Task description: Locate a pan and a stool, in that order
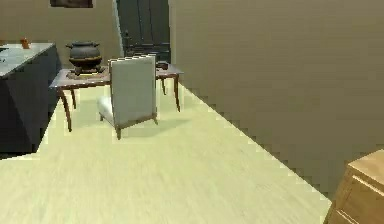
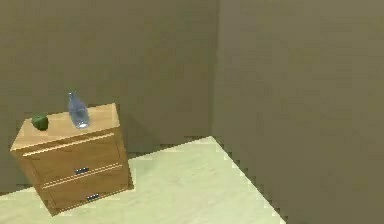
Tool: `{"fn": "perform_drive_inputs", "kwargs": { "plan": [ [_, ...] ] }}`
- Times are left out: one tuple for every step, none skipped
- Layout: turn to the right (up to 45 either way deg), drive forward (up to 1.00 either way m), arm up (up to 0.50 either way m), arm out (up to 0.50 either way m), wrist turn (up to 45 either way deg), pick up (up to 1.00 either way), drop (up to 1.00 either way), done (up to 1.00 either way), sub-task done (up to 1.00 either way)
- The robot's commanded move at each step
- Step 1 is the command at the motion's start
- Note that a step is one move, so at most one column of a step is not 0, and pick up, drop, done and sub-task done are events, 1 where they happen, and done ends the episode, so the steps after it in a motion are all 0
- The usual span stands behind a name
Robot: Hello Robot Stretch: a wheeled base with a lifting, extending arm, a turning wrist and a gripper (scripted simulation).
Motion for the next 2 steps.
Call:
{"fn": "perform_drive_inputs", "kwargs": {
  "plan": [
    [0.0,1.0,0.0,0.0,0.0,0.0,0.0,0.0,0.0],
    [0.0,1.0,0.0,0.0,0.0,0.0,0.0,0.0,0.0]
  ]
}}
